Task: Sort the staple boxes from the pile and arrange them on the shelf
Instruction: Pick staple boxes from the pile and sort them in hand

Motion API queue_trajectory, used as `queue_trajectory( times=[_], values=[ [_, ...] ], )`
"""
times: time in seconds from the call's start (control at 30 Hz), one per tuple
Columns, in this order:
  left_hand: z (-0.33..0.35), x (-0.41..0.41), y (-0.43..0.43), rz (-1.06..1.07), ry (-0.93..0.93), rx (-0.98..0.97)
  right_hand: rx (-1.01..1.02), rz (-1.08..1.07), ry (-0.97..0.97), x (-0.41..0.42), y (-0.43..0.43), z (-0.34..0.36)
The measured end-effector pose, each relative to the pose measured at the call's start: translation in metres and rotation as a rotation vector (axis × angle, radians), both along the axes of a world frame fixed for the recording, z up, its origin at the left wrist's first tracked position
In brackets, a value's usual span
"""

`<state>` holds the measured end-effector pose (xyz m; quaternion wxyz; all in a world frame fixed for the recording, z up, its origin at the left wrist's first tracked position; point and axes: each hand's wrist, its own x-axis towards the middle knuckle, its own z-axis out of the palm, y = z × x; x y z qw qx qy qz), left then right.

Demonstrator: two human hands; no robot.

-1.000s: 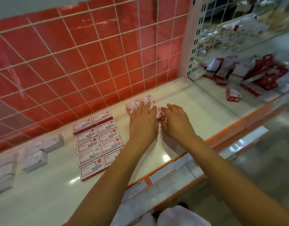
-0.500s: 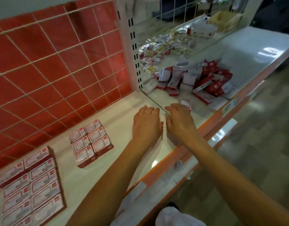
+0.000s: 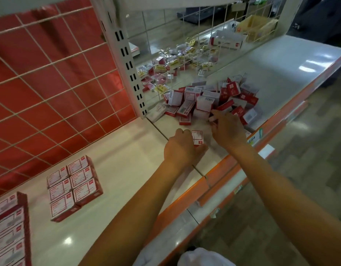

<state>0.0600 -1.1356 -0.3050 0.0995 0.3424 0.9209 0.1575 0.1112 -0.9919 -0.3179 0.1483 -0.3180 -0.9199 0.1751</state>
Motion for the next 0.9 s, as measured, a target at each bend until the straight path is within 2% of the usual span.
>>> queue_trajectory(
  times=[0.17,0.27,0.57,0.7,0.9],
  values=[
    [0.001,0.001,0.012,0.088,-0.038,-0.008,0.053,-0.012,0.037,-0.005,0.0,-0.001],
    [0.002,0.0,0.015,0.086,-0.038,-0.008,-0.001,-0.01,0.106,-0.003,-0.002,-0.003],
    [0.004,-0.012,-0.011,0.147,-0.026,0.067,-0.276,-0.082,0.294,0.007,-0.029,0.004],
    [0.011,-0.018,-0.03,0.195,-0.031,0.107,-0.43,0.027,0.328,0.006,-0.049,0.011],
    [0.02,-0.021,-0.068,0.286,-0.039,0.178,-0.803,0.184,0.451,0.0,-0.074,0.017]
  ],
)
